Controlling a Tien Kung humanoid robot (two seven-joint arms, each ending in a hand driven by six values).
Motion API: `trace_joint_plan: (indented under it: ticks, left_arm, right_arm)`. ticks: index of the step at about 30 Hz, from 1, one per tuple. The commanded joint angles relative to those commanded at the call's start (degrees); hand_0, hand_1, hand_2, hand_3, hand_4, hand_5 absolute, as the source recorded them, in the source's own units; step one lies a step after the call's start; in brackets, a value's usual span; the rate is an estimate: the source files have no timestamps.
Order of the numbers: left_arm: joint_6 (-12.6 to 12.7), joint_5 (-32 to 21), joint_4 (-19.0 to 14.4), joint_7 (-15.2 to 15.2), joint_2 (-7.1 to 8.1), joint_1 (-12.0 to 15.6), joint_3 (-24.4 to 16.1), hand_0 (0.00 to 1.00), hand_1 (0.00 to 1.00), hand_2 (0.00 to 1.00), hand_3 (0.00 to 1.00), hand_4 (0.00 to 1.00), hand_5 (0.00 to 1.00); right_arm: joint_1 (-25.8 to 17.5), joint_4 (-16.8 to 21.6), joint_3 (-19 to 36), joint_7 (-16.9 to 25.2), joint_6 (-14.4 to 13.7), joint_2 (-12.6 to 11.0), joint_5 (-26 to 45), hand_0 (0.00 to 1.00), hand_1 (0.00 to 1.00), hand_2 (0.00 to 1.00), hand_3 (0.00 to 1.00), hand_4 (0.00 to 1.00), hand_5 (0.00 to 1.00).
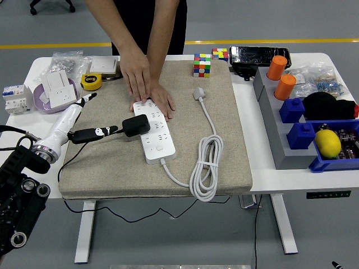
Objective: Pick up the plug,place it near the board,insert it into the board,press the button
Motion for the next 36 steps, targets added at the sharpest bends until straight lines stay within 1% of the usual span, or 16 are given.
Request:
trace_joint_plan:
  ticks: [4, 5, 8, 10, 11, 16, 17, 20, 21, 22, 23, 28, 29, 34, 35, 36]
  left_arm:
    - [0.0, 1.2, 3.4, 0.0, 0.21, -3.9, 4.0, 0.998, 0.998, 0.998, 0.967, 0.998, 0.434]
    - [0.1, 1.2, 4.0, -0.1, 0.18, -4.5, 4.7, 0.998, 0.998, 0.989, 0.938, 0.998, 0.421]
    - [0.6, 1.4, 6.3, -0.4, -0.29, -6.2, 6.4, 0.998, 0.998, 0.989, 0.938, 0.998, 0.421]
    - [1.4, 1.7, 7.8, -0.8, -0.78, -7.0, 7.3, 0.998, 0.998, 0.989, 0.938, 0.998, 0.421]
    - [1.5, 1.7, 8.3, -1.0, -0.97, -7.3, 7.6, 0.998, 0.998, 0.953, 0.959, 0.998, 0.458]
    - [1.6, 2.1, 11.6, -1.2, -2.39, -8.4, 8.8, 0.998, 0.998, 0.953, 0.959, 0.998, 0.458]
    - [1.9, 1.9, 12.3, -1.3, -2.70, -8.6, 9.1, 0.998, 0.998, 0.954, 0.941, 0.998, 0.465]
    - [3.2, 2.1, 13.9, -2.3, -3.16, -9.0, 9.7, 0.998, 0.998, 0.954, 0.941, 0.998, 0.465]
    - [4.4, 2.4, 14.8, -3.1, -3.38, -9.3, 9.8, 0.998, 0.998, 0.954, 0.941, 0.998, 0.465]
    - [4.8, 2.4, 15.5, -3.4, -3.58, -9.4, 9.8, 0.998, 0.998, 0.954, 0.941, 0.998, 0.465]
    - [5.1, 2.5, 16.2, -3.6, -3.76, -9.6, 9.7, 0.979, 0.989, 0.934, 0.946, 0.998, 0.471]
    - [5.7, 2.9, 18.5, -3.9, -4.41, -10.2, 9.9, 0.979, 0.989, 0.934, 0.946, 0.998, 0.471]
    - [5.7, 3.2, 18.7, -3.8, -4.54, -10.3, 10.0, 0.968, 0.983, 0.923, 0.917, 0.998, 0.476]
    - [6.6, 4.0, 19.1, -3.3, -5.14, -10.6, 10.5, 0.968, 0.983, 0.923, 0.917, 0.998, 0.476]
    - [6.8, 4.1, 19.2, -3.2, -5.21, -10.6, 10.6, 0.908, 0.920, 0.843, 0.826, 0.998, 0.487]
    - [7.0, 4.1, 19.5, -3.2, -5.32, -10.8, 10.7, 0.908, 0.920, 0.843, 0.826, 0.998, 0.487]
  right_arm:
    - [0.2, 0.0, -0.1, 0.0, 0.0, -0.1, 0.0, 0.816, 0.751, 0.751, 0.788, 0.998, 0.909]
    - [0.1, 0.0, -0.1, -0.1, 0.0, -0.1, -0.1, 0.817, 0.752, 0.751, 0.788, 0.998, 0.908]
    - [0.0, 0.0, 0.2, -0.3, 0.0, -0.2, -0.4, 0.817, 0.752, 0.751, 0.788, 0.998, 0.908]
    - [-0.2, 0.0, 0.4, -0.4, 0.0, -0.1, -0.5, 0.817, 0.752, 0.751, 0.788, 0.998, 0.908]
    - [-0.2, 0.0, 0.3, -0.4, 0.0, -0.1, -0.5, 0.816, 0.751, 0.751, 0.788, 0.998, 0.908]
    - [-0.1, 0.0, -0.1, -0.2, 0.0, -0.1, -0.3, 0.816, 0.751, 0.751, 0.788, 0.998, 0.908]
    - [0.0, 0.0, -0.2, -0.1, 0.0, -0.1, -0.2, 0.817, 0.752, 0.751, 0.789, 0.998, 0.908]
    - [0.0, 0.0, -0.3, -0.2, 0.0, -0.1, -0.3, 0.817, 0.752, 0.751, 0.789, 0.998, 0.908]
    - [0.0, 0.0, -0.5, -0.2, 0.0, -0.1, -0.2, 0.817, 0.752, 0.751, 0.789, 0.998, 0.908]
    - [0.0, 0.0, -0.6, -0.2, 0.1, -0.1, -0.3, 0.817, 0.752, 0.751, 0.789, 0.998, 0.908]
    - [0.0, 0.0, -0.6, -0.3, 0.1, -0.1, -0.3, 0.818, 0.751, 0.751, 0.789, 0.998, 0.908]
    - [0.0, 0.0, -0.5, -0.4, 0.1, -0.3, -0.5, 0.818, 0.751, 0.751, 0.789, 0.998, 0.908]
    - [0.0, 0.0, -0.6, -0.4, 0.1, -0.3, -0.5, 0.817, 0.751, 0.751, 0.789, 0.998, 0.907]
    - [-0.1, 0.0, -0.7, -0.4, 0.2, -0.3, -0.5, 0.817, 0.751, 0.751, 0.789, 0.998, 0.907]
    - [-0.1, 0.0, -0.7, -0.4, 0.2, -0.3, -0.5, 0.817, 0.751, 0.751, 0.789, 0.998, 0.905]
    - [-0.1, 0.0, -0.8, -0.4, 0.2, -0.3, -0.5, 0.817, 0.751, 0.751, 0.789, 0.998, 0.905]
